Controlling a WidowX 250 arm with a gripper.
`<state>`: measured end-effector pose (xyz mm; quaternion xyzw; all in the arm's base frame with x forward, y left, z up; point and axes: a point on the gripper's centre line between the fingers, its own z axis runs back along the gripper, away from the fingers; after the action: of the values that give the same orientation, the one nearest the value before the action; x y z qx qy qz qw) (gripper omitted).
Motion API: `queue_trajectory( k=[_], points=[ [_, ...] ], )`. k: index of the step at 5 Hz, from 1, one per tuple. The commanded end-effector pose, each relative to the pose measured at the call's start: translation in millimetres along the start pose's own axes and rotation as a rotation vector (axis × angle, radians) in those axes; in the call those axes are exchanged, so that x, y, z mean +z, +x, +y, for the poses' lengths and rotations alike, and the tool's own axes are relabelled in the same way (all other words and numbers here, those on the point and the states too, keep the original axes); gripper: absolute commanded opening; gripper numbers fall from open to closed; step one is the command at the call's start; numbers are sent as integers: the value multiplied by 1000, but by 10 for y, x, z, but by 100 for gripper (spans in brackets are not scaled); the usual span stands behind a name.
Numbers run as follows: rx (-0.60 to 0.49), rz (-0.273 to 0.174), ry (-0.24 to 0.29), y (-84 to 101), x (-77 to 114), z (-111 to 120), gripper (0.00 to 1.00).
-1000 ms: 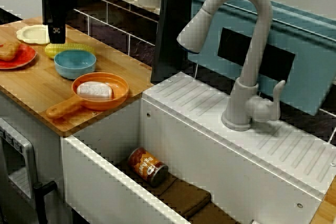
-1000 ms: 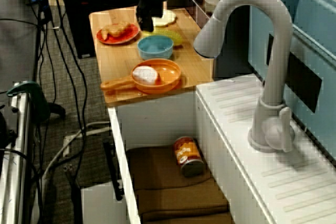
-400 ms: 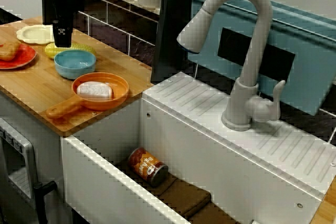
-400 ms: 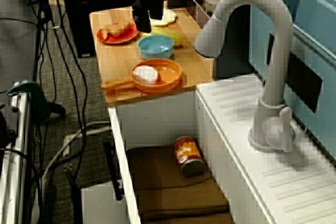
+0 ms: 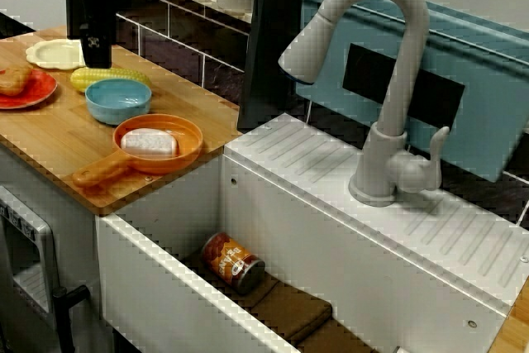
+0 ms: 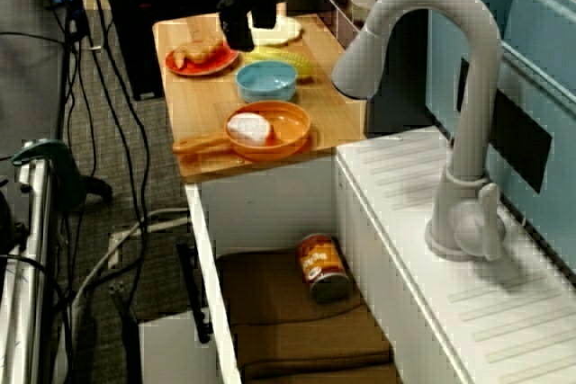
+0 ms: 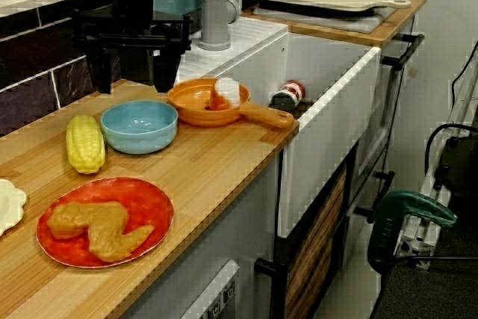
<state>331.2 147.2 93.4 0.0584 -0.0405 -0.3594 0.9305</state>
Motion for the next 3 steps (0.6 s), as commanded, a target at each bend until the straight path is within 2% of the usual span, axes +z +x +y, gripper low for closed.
queue_trajectory(
  k=[1,2,3],
  points=[
    [-74,-66,98,-21,26,-157,100],
    [-150,-86,97,4,42,-219,100],
    [-181,-93,78,9,29,-215,100]
  ],
)
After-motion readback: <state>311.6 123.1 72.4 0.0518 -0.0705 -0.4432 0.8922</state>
